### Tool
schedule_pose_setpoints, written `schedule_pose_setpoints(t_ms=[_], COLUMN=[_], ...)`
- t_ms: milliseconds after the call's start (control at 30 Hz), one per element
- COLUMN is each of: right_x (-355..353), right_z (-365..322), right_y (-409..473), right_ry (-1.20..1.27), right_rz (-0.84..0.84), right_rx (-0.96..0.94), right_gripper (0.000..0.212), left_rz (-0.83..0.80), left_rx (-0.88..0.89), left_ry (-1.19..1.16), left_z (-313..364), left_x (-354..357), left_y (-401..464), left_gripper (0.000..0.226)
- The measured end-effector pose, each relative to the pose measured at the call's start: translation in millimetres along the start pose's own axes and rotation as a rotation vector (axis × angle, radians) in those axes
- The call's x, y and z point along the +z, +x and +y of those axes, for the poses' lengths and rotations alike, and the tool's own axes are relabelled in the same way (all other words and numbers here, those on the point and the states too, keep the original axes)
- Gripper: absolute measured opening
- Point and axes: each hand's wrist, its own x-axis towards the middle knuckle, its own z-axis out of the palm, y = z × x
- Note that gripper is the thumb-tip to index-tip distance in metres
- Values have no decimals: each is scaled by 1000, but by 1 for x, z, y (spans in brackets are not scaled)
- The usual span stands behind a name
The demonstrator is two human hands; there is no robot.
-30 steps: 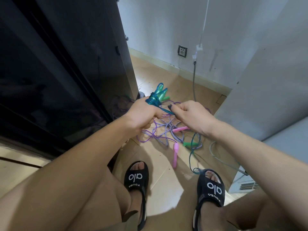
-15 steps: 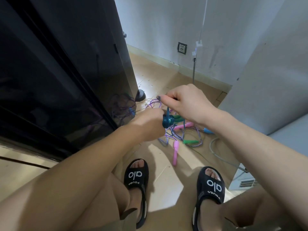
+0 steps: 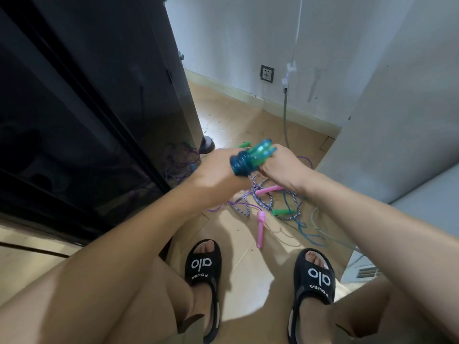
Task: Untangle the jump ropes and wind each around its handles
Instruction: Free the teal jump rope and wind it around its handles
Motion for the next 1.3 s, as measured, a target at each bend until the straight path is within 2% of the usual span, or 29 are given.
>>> schedule_pose_setpoints(t_ms=[100, 133, 167, 233, 300, 367, 433, 533, 600, 667, 800, 933, 1000, 1167, 1300], right_x=[5, 5, 4, 0, -2, -3, -5, -15, -20, -20, -18, -16, -14, -20, -18], right_z=[-1, -1, -3, -10, -23, -34, -39, -34, -32, -33, -29, -13, -12, -34, -26], right_y=[-6, -9, -12, -17, -20, -23, -24, -20, -17, -15, -6, -2, -4, -7, -6], right_ry=[-65, -106, -149, -204, -228, -273, -308, -296, -275, -273, -280, -247, -206, -176, -221], right_rz=[35, 34, 36, 63, 92, 112, 145, 199, 219, 219, 208, 150, 133, 244, 251], right_rx=[78, 75, 62, 7, -78, -169, -231, -243, -251, -262, -231, -170, -170, -257, -200], right_gripper=[53, 54, 55, 57, 56, 56, 57, 55, 56, 56, 55, 55, 55, 54, 56], left_rz=[156, 200, 241, 280, 246, 179, 91, -95, -200, -270, -335, -314, -358, -451, -475], left_rx=[-242, -340, -424, -538, -580, -572, -510, -364, -297, -243, -48, 41, 20, -151, -115], left_ry=[-453, -539, -564, -465, -357, -284, -79, 213, 317, 387, 429, 264, 209, 320, 304], left_z=[-12, -20, -31, -51, -64, -67, -66, -60, -56, -48, -36, -24, -20, -23, -18], left_x=[-10, -15, -21, -32, -33, -28, -21, -13, -10, -5, 9, 11, 10, 11, 13], left_y=[9, 14, 18, 22, 23, 24, 24, 22, 21, 17, 10, 2, -1, 1, 0], left_gripper=[25, 24, 24, 22, 13, 14, 15, 16, 10, 20, 19, 24, 26, 15, 22])
